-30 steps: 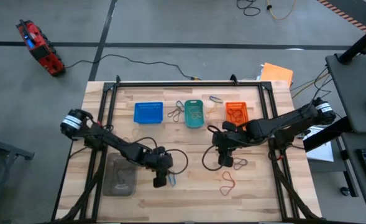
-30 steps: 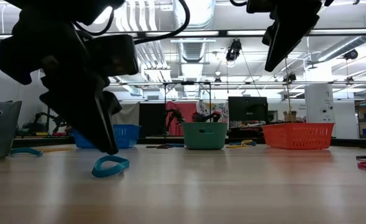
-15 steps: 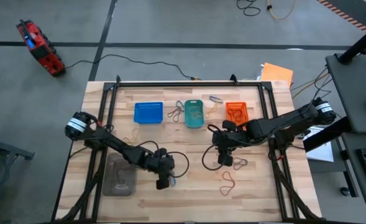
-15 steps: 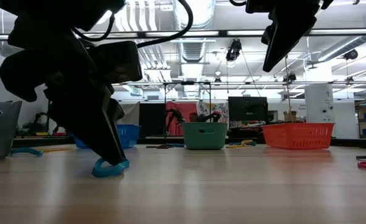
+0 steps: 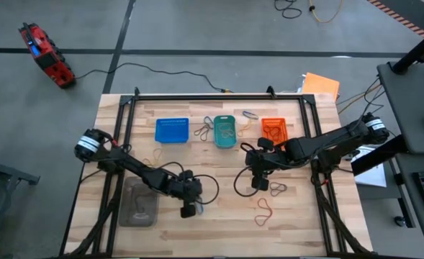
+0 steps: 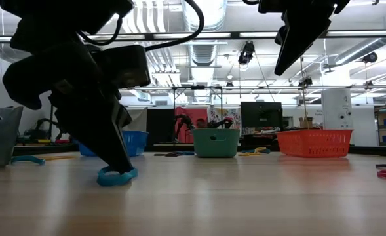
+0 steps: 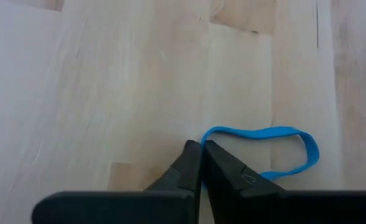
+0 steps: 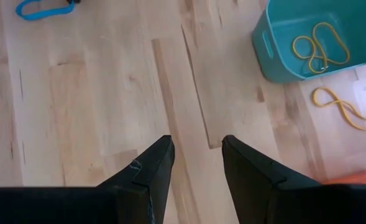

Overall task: Sort rubber bands into baskets
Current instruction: Put the bottom center blue rubber band into the blue bin

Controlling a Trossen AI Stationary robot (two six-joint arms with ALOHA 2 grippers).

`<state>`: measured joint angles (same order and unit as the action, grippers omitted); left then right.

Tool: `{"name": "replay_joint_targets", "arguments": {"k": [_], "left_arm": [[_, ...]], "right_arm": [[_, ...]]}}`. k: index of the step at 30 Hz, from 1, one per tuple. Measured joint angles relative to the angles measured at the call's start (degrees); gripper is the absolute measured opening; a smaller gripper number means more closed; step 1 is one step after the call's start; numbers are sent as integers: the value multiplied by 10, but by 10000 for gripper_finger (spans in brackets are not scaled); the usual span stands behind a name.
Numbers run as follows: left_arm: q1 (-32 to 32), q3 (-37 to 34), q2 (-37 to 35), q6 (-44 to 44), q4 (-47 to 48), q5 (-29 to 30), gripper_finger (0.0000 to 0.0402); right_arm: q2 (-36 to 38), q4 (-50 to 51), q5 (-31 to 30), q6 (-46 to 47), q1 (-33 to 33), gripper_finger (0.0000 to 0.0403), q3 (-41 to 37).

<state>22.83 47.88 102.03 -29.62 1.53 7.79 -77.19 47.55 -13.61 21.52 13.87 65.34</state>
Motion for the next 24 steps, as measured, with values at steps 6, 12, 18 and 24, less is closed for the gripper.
{"name": "replay_joint_targets", "arguments": {"k": [6, 12, 18, 24], "left_arm": [[0, -2, -47, 32, 27, 24, 0], [0, -1, -116, 80, 38, 92, 0], [-11, -1, -230, 109, 154, 207, 0], [-78, 0, -347, 112, 314, 290, 0]], "right_arm": [[0, -7, -2, -6, 0, 134, 0], [-1, -58, -11, -35, 0, 132, -13], [-1, -111, -15, -67, 0, 136, -32], [-1, -146, -17, -100, 0, 133, -34]]}}
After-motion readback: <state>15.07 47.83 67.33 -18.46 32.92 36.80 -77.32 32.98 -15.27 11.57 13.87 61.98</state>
